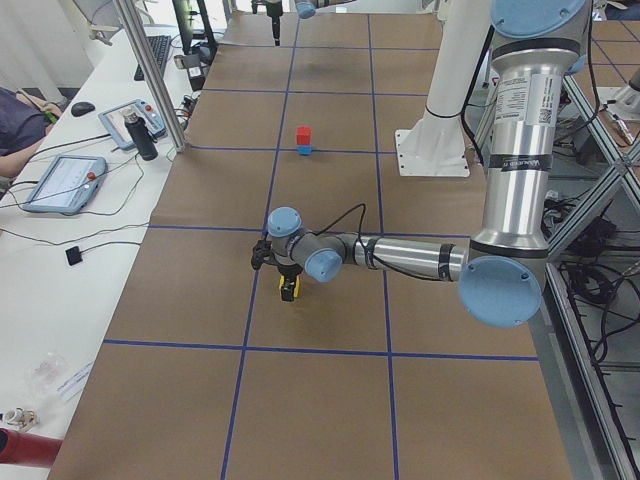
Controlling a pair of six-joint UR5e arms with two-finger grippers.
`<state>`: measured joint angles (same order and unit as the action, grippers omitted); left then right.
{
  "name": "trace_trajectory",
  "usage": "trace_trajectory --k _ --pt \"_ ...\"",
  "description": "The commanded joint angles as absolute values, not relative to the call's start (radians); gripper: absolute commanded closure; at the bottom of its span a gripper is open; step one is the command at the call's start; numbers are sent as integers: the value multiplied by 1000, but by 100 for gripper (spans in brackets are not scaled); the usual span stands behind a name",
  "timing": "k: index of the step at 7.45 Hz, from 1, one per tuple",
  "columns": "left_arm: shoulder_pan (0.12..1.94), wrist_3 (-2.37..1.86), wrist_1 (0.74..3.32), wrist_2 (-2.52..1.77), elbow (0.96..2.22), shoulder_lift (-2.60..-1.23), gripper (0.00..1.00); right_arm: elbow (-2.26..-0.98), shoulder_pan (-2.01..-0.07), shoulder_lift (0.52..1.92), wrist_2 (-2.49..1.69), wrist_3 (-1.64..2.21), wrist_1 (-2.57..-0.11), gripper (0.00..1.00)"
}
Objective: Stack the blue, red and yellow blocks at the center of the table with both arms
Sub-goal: 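Lower the left gripper over the yellow block and close on it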
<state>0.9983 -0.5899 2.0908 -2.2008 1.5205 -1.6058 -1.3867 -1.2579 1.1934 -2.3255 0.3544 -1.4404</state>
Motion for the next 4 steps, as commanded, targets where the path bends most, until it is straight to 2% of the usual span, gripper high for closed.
trace_trajectory --k 1,4 --pt "997 -592 2083 -2200 1519 -1618 0 -1385 -1258 1192 -2326 354 -1440 0" --pt "992 -591 2080 -2197 1482 -1657 0 -1382 -1258 1189 -2326 354 -1440 0"
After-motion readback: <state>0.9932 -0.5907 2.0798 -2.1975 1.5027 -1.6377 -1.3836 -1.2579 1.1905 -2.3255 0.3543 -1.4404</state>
